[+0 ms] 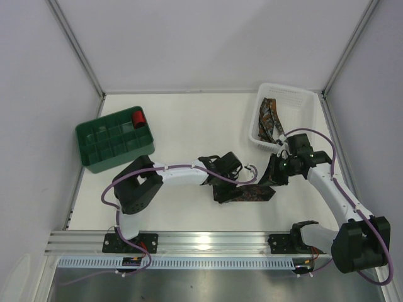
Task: Roll the ties
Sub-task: Roll the tie
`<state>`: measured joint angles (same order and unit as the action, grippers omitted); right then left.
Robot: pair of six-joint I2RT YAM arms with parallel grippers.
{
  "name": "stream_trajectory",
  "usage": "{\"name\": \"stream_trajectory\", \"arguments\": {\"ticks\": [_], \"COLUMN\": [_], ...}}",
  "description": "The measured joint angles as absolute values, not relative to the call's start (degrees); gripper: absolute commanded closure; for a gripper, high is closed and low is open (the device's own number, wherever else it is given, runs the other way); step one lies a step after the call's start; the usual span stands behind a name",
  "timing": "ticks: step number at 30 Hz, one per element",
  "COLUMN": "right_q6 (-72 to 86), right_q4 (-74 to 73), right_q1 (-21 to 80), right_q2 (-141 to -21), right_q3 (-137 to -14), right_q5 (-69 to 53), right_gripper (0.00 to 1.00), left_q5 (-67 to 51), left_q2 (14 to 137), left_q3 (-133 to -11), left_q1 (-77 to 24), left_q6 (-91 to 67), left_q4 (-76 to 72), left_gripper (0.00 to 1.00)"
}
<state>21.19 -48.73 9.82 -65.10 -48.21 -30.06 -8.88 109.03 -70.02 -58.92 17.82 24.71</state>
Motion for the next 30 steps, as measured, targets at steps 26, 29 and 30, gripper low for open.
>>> {"name": "stream_trajectory", "arguments": {"ticks": [26, 29, 30], "right_q6": [21.39, 21.39, 21.39], "right_q4": [-47.97, -47.86, -47.83], "right_q1": [9.82, 9.76, 9.76], "right_q2": [-65.10, -65.10, -65.10], "right_q3": [-47.57, -47.55, -47.53], "right_q5": [-30.89, -30.96, -30.96], "right_gripper": [0.92, 0.92, 0.92], "left_q5": [-9.19, -9.15, -9.17], "left_q2": [109.49, 109.51, 109.51], "left_q3": [-70.61, -70.63, -70.65], "left_q1": [-59.13, -59.13, -59.13], "left_q6": [17.47, 17.50, 17.61], "left_q4": [24.67, 24.64, 24.67], "left_gripper": [0.25, 0.42, 0.44]}}
